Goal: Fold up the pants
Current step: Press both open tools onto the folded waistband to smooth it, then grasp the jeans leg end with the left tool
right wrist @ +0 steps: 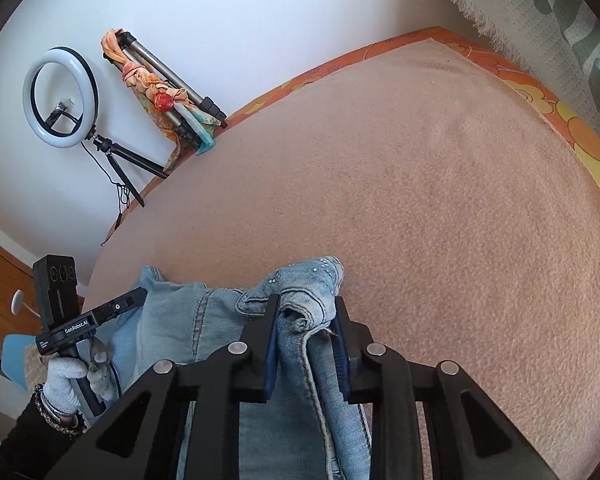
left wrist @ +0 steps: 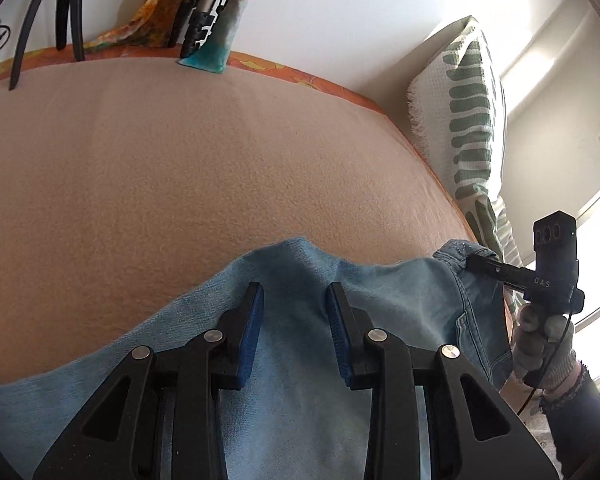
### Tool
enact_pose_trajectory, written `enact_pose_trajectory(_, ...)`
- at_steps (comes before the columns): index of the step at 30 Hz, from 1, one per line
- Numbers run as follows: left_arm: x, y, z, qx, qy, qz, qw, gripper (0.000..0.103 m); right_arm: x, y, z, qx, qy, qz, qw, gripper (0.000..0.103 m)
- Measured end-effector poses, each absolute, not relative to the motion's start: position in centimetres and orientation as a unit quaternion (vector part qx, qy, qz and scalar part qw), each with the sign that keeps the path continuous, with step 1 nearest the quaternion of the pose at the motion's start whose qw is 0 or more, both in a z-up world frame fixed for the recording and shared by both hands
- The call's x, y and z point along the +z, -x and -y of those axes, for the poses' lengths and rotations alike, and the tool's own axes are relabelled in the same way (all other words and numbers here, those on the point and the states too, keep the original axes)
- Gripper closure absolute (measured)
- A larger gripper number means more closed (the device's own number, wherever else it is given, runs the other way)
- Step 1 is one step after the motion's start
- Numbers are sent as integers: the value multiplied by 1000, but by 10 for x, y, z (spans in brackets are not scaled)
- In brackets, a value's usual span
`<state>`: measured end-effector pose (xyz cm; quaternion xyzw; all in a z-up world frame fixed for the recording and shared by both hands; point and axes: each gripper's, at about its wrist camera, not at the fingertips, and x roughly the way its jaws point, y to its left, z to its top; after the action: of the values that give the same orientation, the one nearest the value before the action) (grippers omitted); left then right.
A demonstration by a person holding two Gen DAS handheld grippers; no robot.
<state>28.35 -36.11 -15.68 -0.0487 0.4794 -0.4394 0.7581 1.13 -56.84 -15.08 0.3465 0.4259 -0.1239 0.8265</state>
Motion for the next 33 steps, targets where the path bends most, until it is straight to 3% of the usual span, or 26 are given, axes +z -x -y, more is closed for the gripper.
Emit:
enact_pose_trajectory(4,-156,-284,358,-436,56,-463,770,72,-107,1,563,-150,-305,-400,851,84)
enact_pose_trajectory(10,-156,-286,360,-426,47,-461,777,72,-158,-14,575,-195,-293,-478,805,80)
enact_pose_trajectory(12,-150,-284,358,-424,31,-460,780,72,-160,-18,575,-212,-272,-498,796,63)
enact_pose_trajectory(14,-138,-281,348,-423,29,-448,787,72,-152,-14,576,-229,-263,-502,792,56)
enact_pose_trajectory(16,-125,-281,330,-423,53,-442,789,72,-136,-10,573,-237,-250,-491,800,56)
enact_pose_trajectory(20,-95,-276,289,-407,96,-415,808,72,-101,-3,560,-245,-236,-459,821,40)
enact_pose_trajectory(22,-81,-270,268,-402,105,-402,816,69,-88,-1,548,-232,-245,-442,831,39)
enact_pose_trajectory(24,-67,-263,246,-400,114,-391,821,57,-75,-2,533,-215,-247,-427,843,39)
enact_pose_trajectory(33,-4,-229,117,-340,135,-339,867,50,-38,-24,443,-141,-232,-387,881,33)
